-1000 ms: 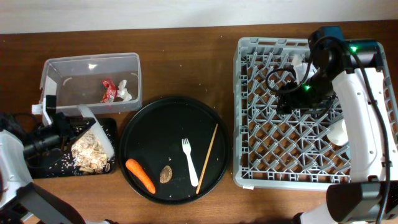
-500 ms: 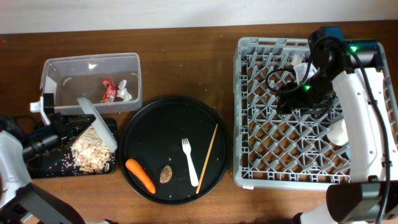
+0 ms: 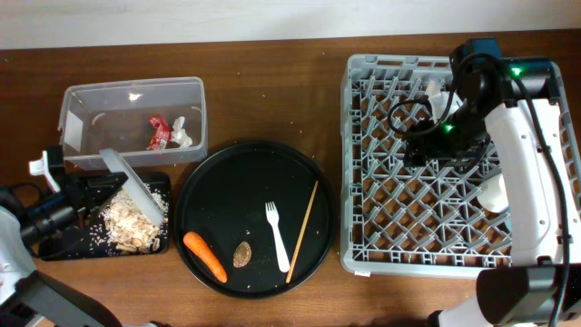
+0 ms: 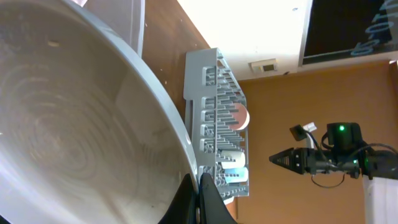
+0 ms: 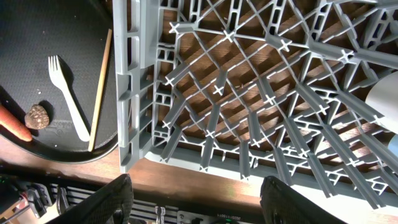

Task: Sort waste into correct bins and load items into the dishwasher rack
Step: 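Tilt the plate with the left gripper to dump rice onto the tray, then return the empty plate to the round black tray with left gripper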

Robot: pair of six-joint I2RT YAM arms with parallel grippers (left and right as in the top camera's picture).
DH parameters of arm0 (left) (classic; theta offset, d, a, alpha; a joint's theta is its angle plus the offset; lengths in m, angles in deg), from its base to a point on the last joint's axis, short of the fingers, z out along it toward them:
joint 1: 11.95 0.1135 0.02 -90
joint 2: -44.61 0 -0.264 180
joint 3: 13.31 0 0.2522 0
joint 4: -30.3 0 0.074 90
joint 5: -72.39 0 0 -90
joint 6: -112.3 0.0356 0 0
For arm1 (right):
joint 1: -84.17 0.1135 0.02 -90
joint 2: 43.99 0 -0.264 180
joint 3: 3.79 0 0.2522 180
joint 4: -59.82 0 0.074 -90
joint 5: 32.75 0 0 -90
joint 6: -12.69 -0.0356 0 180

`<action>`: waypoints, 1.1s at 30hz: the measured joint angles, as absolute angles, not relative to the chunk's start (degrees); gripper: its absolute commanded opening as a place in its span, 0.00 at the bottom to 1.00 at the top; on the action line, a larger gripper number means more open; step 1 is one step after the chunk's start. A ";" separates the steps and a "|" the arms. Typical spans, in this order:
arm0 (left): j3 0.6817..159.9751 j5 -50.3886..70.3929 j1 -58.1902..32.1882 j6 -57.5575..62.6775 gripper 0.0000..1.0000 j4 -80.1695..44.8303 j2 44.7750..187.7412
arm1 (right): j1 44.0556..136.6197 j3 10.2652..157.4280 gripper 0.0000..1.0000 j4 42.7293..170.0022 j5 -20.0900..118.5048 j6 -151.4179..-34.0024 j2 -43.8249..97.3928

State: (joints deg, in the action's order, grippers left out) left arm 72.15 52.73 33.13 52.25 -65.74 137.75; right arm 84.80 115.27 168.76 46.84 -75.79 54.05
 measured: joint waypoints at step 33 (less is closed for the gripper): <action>71.91 6.68 -29.80 24.69 0.00 -36.81 132.27 | 84.78 115.27 0.70 168.76 46.88 -75.79 54.07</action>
